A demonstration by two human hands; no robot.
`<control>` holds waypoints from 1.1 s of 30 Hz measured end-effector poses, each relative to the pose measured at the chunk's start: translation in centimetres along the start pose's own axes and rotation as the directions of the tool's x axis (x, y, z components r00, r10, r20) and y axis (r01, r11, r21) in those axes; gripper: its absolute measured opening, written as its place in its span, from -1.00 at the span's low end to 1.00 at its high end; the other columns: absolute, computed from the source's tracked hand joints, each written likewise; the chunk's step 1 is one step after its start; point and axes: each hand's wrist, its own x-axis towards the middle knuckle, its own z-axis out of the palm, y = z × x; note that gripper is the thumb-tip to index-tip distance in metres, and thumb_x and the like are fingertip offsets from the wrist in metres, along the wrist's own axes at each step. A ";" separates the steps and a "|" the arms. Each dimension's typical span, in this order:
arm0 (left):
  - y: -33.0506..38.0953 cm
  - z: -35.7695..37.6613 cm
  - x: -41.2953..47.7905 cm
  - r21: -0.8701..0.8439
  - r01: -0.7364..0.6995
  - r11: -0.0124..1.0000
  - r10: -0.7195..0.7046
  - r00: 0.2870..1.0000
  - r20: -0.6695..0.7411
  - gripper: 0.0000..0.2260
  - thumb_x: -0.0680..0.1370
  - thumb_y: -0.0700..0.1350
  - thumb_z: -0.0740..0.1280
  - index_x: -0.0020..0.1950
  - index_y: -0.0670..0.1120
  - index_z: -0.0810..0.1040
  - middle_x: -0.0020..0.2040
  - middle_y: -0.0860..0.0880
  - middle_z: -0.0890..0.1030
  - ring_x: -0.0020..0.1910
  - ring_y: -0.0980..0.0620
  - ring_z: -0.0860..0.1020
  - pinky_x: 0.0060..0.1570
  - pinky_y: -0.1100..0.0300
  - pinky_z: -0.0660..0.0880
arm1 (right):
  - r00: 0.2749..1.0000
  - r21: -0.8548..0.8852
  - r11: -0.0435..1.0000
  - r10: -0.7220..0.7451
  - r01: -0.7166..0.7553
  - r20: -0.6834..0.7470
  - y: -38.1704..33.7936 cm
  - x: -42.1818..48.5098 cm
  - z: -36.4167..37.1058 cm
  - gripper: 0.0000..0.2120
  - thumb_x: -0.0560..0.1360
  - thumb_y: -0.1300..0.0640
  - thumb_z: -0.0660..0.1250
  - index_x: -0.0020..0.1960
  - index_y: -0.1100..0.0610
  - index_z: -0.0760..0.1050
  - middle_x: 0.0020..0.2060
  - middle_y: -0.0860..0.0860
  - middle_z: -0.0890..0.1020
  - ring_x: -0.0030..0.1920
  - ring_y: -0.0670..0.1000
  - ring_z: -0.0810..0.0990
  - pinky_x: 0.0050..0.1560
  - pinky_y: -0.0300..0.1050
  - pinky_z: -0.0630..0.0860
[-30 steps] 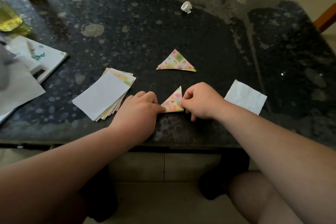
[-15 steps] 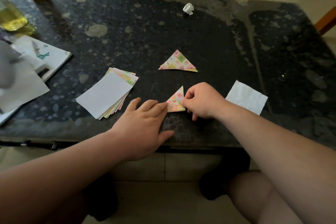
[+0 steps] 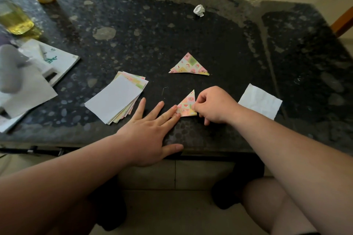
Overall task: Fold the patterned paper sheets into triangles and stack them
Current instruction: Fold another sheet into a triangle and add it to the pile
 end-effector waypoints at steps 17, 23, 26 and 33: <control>0.5 0.2 0.2 0.015 0.040 0.999 -0.039 0.999 -0.028 -0.18 0.51 0.53 -0.15 0.62 0.16 -0.36 0.61 0.15 -0.34 0.59 -0.03 -0.38 0.47 -0.31 -0.42 | 0.982 -0.004 0.986 0.168 -0.168 0.089 -2.0 -0.9 1.1 -0.72 0.49 -0.07 0.50 -0.11 0.17 0.69 -0.45 0.02 0.64 -0.41 0.06 0.60 -0.20 -0.03 0.60; 0.5 0.2 0.1 0.020 0.033 0.999 -0.032 0.999 -0.013 -0.15 0.49 0.55 -0.16 0.62 0.14 -0.36 0.61 0.13 -0.36 0.59 -0.05 -0.38 0.47 -0.31 -0.42 | 0.980 0.041 0.981 0.185 -0.188 0.074 -1.7 -0.2 1.2 -0.71 0.43 -0.08 0.56 -0.06 0.15 0.69 -0.33 0.06 0.66 -0.33 0.04 0.60 -0.24 -0.09 0.51; 0.5 0.2 0.1 0.032 0.032 0.999 -0.031 0.999 -0.005 -0.14 0.49 0.55 -0.16 0.62 0.13 -0.37 0.61 0.13 -0.36 0.59 -0.06 -0.38 0.48 -0.31 -0.41 | 0.987 -0.003 0.988 0.154 -0.154 0.038 -1.4 0.1 1.3 -0.63 0.39 -0.13 0.58 0.01 0.13 0.67 -0.18 0.06 0.67 -0.17 0.04 0.63 -0.25 -0.12 0.45; 0.5 -0.1 0.1 0.020 0.034 0.999 -0.035 0.999 0.006 -0.18 0.51 0.52 -0.17 0.62 0.14 -0.36 0.60 0.14 -0.37 0.58 -0.03 -0.40 0.49 -0.28 -0.42 | 0.988 -0.090 0.989 0.122 -0.114 0.092 -0.7 0.2 0.6 -0.72 0.48 -0.07 0.53 0.07 0.09 0.71 -0.08 0.03 0.68 -0.06 0.04 0.64 -0.10 -0.10 0.56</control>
